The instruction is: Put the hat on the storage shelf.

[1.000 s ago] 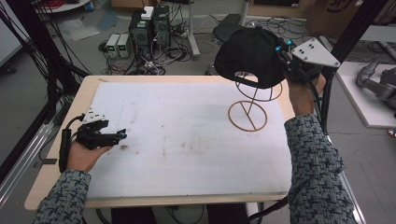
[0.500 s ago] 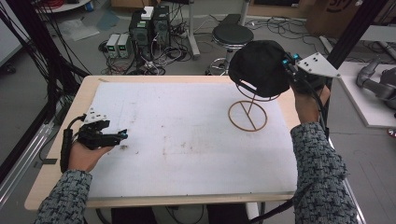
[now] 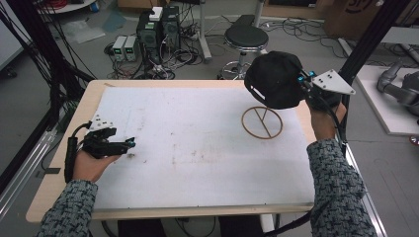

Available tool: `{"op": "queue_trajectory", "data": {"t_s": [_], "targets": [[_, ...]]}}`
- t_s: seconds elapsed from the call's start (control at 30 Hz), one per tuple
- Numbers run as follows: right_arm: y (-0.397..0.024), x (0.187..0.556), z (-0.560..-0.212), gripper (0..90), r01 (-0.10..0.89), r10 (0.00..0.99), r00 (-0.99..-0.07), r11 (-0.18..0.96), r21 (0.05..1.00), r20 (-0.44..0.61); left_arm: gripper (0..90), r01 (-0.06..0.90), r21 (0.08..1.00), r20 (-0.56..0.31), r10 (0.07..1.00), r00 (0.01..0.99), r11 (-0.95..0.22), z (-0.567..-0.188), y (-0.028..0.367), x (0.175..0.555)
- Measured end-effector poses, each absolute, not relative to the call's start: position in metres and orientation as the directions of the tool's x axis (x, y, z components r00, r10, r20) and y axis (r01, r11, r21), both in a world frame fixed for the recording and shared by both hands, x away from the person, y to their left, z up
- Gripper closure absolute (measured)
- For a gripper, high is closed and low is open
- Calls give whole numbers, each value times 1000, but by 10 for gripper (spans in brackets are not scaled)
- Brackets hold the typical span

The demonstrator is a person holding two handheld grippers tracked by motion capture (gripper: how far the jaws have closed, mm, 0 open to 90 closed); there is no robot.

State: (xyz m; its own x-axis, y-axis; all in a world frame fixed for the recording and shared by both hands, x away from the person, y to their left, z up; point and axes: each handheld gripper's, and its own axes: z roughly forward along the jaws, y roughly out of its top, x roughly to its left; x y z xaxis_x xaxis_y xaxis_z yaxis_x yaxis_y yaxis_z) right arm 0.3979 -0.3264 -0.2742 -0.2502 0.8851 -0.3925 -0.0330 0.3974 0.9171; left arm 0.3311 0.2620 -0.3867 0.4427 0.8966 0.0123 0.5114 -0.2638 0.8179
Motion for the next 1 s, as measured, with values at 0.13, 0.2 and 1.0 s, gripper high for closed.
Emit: {"op": "queue_trajectory", "data": {"t_s": [0.13, 0.2, 1.0], "targets": [[-328, 395, -274, 884, -34, 881, -251, 406, 913, -401, 231, 511, 819, 10, 896, 443, -261, -387, 262, 331], [-328, 394, -275, 884, -27, 882, -251, 406, 913, -400, 231, 511, 819, 8, 896, 444, -260, -387, 262, 331], [-320, 393, -303, 861, 51, 849, -255, 490, 870, -463, 232, 515, 821, 0, 901, 433, -248, -389, 267, 329]]}}
